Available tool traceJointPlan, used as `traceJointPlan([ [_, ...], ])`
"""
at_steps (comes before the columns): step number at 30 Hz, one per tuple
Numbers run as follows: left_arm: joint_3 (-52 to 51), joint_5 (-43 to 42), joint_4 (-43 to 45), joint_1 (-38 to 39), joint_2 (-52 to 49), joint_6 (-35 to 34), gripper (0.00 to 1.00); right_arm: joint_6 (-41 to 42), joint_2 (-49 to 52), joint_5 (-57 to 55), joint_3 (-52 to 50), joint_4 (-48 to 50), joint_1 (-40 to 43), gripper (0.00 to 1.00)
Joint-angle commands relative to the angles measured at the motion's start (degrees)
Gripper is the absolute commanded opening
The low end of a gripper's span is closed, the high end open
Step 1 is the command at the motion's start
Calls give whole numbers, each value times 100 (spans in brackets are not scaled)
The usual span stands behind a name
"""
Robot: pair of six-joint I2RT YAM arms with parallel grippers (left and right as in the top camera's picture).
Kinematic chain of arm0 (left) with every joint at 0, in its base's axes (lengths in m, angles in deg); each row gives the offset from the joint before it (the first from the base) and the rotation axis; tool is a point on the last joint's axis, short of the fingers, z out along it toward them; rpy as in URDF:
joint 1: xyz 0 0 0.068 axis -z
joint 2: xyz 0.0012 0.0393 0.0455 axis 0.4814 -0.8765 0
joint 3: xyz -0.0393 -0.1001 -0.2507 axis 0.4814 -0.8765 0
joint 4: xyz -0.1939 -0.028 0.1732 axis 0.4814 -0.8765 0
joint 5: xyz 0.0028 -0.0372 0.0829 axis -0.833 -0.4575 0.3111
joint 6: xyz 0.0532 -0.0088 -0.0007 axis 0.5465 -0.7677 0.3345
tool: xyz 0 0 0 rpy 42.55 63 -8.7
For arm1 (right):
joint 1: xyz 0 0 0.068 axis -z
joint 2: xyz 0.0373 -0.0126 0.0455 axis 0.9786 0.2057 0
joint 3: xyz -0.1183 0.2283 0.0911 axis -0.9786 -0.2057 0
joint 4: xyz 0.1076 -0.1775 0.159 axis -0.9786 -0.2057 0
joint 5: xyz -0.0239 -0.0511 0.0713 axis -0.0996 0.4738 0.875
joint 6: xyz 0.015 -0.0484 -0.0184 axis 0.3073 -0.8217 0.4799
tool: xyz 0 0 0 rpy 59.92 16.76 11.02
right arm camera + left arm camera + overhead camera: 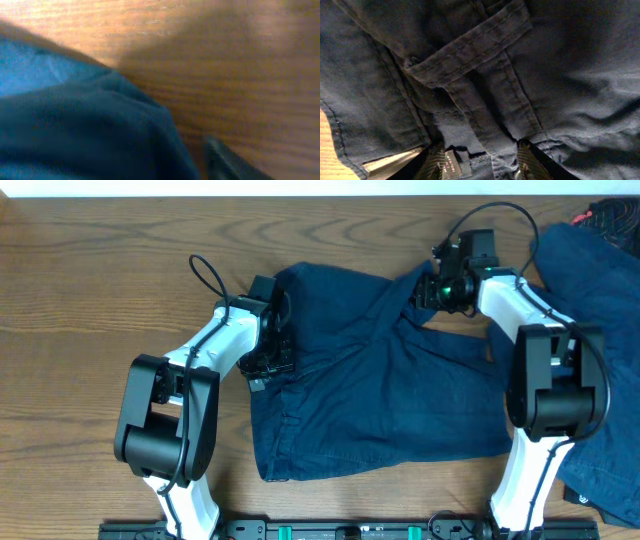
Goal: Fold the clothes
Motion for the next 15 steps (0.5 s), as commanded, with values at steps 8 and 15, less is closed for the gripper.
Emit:
traceJointPlan([
  [8, -136, 219, -61, -48, -216, 55, 50, -144, -33, -1128, 208, 297, -31, 1],
  [15, -136, 219, -72, -48, -216, 55, 50, -1543, -796, -2736, 984, 734, -59, 3],
])
